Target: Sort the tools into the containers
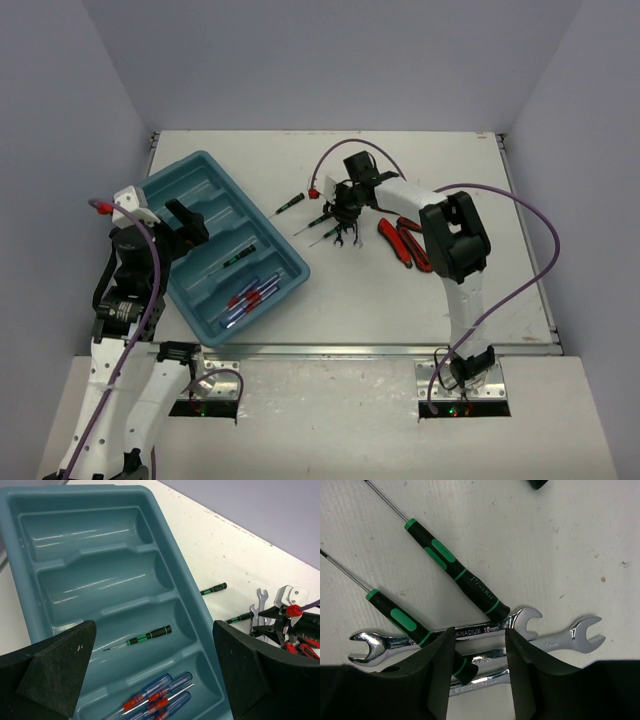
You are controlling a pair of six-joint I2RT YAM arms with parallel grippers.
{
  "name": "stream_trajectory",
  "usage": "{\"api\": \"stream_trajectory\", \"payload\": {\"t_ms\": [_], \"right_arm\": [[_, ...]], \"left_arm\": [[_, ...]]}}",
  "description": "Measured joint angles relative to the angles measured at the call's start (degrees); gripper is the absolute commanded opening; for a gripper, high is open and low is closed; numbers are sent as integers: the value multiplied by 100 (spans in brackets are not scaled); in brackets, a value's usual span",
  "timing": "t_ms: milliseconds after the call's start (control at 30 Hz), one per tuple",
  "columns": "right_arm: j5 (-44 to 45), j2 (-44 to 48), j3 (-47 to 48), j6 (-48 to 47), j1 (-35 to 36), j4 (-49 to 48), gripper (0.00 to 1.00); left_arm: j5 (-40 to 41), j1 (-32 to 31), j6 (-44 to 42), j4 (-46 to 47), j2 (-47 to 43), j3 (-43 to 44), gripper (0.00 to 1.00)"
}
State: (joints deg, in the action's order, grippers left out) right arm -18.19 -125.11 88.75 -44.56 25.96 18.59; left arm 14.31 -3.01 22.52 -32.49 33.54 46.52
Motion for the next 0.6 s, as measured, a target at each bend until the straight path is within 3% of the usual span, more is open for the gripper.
{"api": "stream_trajectory", "payload": {"t_ms": [333, 600], "right_arm": [[23, 71, -12, 268, 0, -55, 47], [-549, 829, -92, -1, -2, 253, 48]], "left_arm": [[-22, 0, -2, 1, -8, 0, 100], [-42, 0, -3, 7, -34, 0, 100]]}}
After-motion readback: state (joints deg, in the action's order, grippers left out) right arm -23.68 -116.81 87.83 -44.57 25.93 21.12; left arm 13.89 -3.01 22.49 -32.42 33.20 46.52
